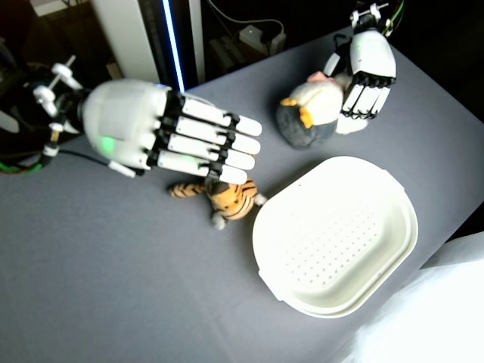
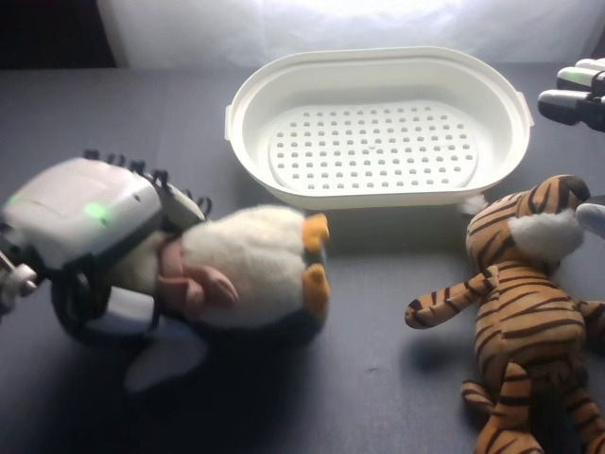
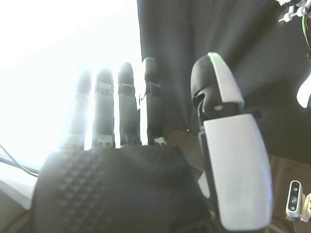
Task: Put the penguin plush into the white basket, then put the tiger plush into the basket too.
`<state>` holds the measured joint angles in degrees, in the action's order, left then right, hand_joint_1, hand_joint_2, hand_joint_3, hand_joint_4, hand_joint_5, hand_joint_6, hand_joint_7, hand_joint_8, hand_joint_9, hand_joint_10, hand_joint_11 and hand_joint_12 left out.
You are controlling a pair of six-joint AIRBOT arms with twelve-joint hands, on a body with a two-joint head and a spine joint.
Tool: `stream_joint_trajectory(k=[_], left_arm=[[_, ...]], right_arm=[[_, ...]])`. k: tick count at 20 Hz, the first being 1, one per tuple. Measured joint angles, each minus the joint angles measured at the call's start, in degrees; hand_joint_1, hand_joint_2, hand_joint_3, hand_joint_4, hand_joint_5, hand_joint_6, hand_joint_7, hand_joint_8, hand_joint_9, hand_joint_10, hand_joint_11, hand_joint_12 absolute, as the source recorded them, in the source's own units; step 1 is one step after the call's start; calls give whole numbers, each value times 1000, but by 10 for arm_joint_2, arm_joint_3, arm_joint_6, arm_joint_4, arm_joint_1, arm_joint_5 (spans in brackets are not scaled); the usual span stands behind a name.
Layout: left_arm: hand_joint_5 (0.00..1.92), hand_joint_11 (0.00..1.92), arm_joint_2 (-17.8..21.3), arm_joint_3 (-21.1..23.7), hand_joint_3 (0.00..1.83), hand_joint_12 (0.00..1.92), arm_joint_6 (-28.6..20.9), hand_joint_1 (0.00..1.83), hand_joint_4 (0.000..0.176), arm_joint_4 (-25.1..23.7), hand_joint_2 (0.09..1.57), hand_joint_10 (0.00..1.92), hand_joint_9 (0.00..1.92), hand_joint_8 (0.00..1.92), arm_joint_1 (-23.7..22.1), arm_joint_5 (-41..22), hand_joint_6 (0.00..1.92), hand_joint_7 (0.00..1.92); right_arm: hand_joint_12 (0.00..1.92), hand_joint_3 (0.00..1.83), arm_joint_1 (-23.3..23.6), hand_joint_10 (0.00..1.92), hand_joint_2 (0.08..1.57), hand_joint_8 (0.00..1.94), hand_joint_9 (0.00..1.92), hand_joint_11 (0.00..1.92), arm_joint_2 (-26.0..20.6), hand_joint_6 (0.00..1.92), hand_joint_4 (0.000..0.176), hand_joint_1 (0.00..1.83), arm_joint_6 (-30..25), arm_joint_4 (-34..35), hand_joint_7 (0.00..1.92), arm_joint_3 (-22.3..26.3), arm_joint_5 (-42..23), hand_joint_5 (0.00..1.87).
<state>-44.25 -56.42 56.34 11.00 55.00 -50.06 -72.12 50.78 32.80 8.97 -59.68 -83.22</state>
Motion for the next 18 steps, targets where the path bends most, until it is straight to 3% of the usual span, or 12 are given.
stream_joint_trajectory(k=[2, 3, 5, 6, 7, 9, 11, 12, 15, 16, 17, 18], left_arm=[[1212, 859, 16, 6, 1, 1136, 0, 1396, 0, 1, 1049, 1112, 1025, 804, -3, -41, 393, 1069], [1198, 878, 22, 5, 1, 1090, 2, 1397, 0, 4, 1042, 1076, 1048, 717, -12, -64, 470, 1096], [1281, 818, 23, -4, 1, 1295, 3, 1275, 0, 4, 1013, 616, 1119, 698, -43, -90, 385, 1195], [1207, 740, 16, -14, 2, 1235, 14, 1264, 8, 6, 1025, 441, 1137, 707, -69, -91, 520, 1191], [1234, 753, 0, -31, 0, 1169, 40, 1368, 0, 17, 1015, 868, 1115, 520, -103, -77, 418, 1238], [1300, 610, -43, -80, 0, 1126, 70, 1394, 0, 24, 1017, 1043, 1038, 511, -179, -6, 282, 1254], [1343, 971, -73, -118, 0, 923, 71, 1406, 0, 16, 998, 926, 1167, 478, -225, 61, 131, 1261], [1293, 1089, -96, -151, 5, 695, 82, 1410, 0, 4, 993, 829, 1199, 395, -272, 143, 290, 1266], [1157, 1106, -116, -171, 0, 612, 165, 1404, 0, 21, 1027, 940, 1134, 625, -325, 216, 492, 1163], [1102, 1079, -126, -176, 2, 647, 214, 1402, 0, 38, 1034, 967, 1120, 629, -339, 240, 597, 1152], [973, 992, -132, -178, 4, 651, 257, 1392, 0, 61, 1009, 453, 1078, 650, -342, 255, 216, 1183], [835, 880, -135, -178, 0, 640, 286, 1292, 0, 80, 924, 184, 1030, 230, -342, 270, 50, 929]], right_arm=[[408, 0, 0, 0, 1249, 0, 325, 172, 0, 0, 22, 780, 0, 0, 362, 0, 0, 463], [387, 0, 0, 0, 1248, 0, 319, 166, 0, 1, 20, 777, 0, 0, 364, 0, 0, 464], [373, 1, 0, 1, 1252, 1, 316, 168, 0, 0, 13, 757, 0, 0, 366, 0, 0, 463], [368, 1, 0, 1, 1253, 2, 317, 176, 0, 0, 19, 727, 0, 0, 370, 0, 0, 461], [363, 2, 0, 0, 1254, 0, 313, 172, 0, 0, 20, 720, 0, 1, 368, 0, 0, 457], [309, 0, 0, 1, 1252, 0, 325, 217, 0, 0, 29, 700, 0, 0, 368, 0, 0, 450], [302, 0, 0, 4, 1249, 4, 336, 230, 0, 0, 36, 662, 0, -4, 379, -4, 0, 449], [297, 1, 0, 1, 1254, 2, 331, 224, 0, 0, 35, 683, 0, 0, 377, -6, 0, 445], [300, 2, 0, 3, 1264, 3, 342, 240, 0, 3, 32, 726, 0, 4, 383, -7, 0, 451], [301, 1, 0, 3, 1262, 2, 343, 242, 0, 4, 19, 726, 0, 1, 380, -9, 0, 456], [300, 0, 0, 2, 1259, 1, 341, 244, 0, 5, 7, 752, 0, 0, 380, -10, 0, 462], [295, 0, 0, 0, 1260, 0, 336, 233, 0, 4, 15, 775, 0, -1, 372, -10, 0, 465]])
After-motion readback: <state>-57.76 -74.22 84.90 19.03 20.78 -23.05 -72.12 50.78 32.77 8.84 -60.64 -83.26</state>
